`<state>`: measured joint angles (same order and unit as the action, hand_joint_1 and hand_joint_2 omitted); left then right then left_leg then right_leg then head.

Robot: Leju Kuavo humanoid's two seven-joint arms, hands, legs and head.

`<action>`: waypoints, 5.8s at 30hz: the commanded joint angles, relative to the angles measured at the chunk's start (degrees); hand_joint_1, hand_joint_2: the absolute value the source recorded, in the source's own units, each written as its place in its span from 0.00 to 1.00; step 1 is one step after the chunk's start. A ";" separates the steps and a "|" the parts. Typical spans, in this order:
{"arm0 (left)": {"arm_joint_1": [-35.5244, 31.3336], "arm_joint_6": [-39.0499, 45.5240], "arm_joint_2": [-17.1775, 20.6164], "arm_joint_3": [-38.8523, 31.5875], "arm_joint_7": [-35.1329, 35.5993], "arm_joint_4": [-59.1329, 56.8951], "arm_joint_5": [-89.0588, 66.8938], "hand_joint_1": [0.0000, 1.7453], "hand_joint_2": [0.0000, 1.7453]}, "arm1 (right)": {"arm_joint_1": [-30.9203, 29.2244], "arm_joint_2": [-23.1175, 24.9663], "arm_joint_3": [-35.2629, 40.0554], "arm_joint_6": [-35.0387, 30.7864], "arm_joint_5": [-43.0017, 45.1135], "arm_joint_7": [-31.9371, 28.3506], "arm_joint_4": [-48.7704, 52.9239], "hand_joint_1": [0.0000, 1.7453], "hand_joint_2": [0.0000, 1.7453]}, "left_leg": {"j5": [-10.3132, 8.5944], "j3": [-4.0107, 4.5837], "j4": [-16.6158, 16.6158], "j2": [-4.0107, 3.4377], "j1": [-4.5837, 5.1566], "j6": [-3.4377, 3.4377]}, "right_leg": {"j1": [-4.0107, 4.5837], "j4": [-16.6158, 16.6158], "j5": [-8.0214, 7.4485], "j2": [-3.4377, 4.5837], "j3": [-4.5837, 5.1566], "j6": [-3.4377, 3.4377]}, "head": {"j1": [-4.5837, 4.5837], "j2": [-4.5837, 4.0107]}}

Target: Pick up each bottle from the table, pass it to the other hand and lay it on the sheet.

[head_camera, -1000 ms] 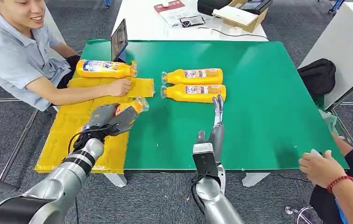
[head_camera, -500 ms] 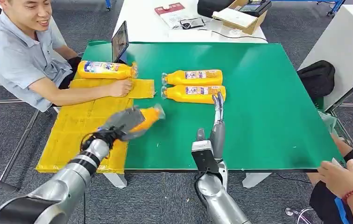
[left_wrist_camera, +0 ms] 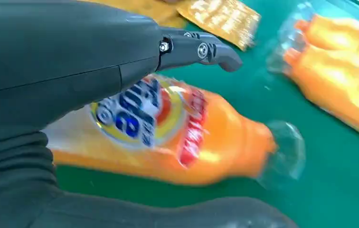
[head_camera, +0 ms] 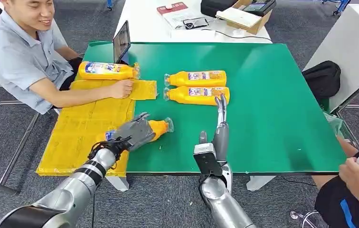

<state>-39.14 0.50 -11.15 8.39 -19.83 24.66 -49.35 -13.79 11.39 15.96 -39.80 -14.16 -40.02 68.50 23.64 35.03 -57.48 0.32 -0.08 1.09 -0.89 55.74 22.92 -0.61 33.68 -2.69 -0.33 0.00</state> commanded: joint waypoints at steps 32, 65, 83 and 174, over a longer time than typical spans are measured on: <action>30.93 18.02 -2.22 -2.50 -18.18 65.77 57.92 0.00 1.00 | -7.09 -13.22 -0.85 8.24 -32.22 12.74 -22.14 0.00 1.00 | 0.10 0.23 0.02 -0.19 -0.04 -0.03 | 0.05 -0.09 0.00 0.23 0.28 0.06 | -0.02 0.00; 29.15 25.50 -0.08 2.01 -11.12 61.55 47.95 0.00 1.00 | -15.56 -14.47 2.07 12.96 -48.08 29.33 -37.78 0.00 1.00 | 0.08 0.17 0.00 -0.06 -0.01 -0.06 | 0.03 -0.04 0.04 0.09 0.23 0.07 | -0.02 0.00; 20.97 17.48 1.05 4.82 -5.83 47.12 50.12 0.00 1.00 | -31.58 -12.30 2.20 46.74 -44.63 39.80 -54.48 0.97 1.00 | -0.07 -0.10 0.01 0.01 -0.02 -0.02 | 0.03 -0.08 -0.09 0.00 0.04 0.03 | 0.00 0.00; 28.57 -2.68 -1.32 6.69 -0.76 56.74 75.81 1.00 1.00 | -4.21 2.80 20.04 27.48 -7.04 5.60 -21.77 0.00 0.00 | 0.01 0.39 -0.02 0.01 -0.11 -0.05 | 0.10 -0.06 0.00 0.08 0.47 -0.07 | 0.00 0.00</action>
<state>-6.59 -3.63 -9.64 19.76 -24.87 80.63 17.27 -23.27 14.25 32.72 -9.01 -20.96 -33.97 47.67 23.54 35.65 -57.50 0.15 -0.08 1.12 -0.91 55.72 22.76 -0.36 34.45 -2.89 -0.33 0.00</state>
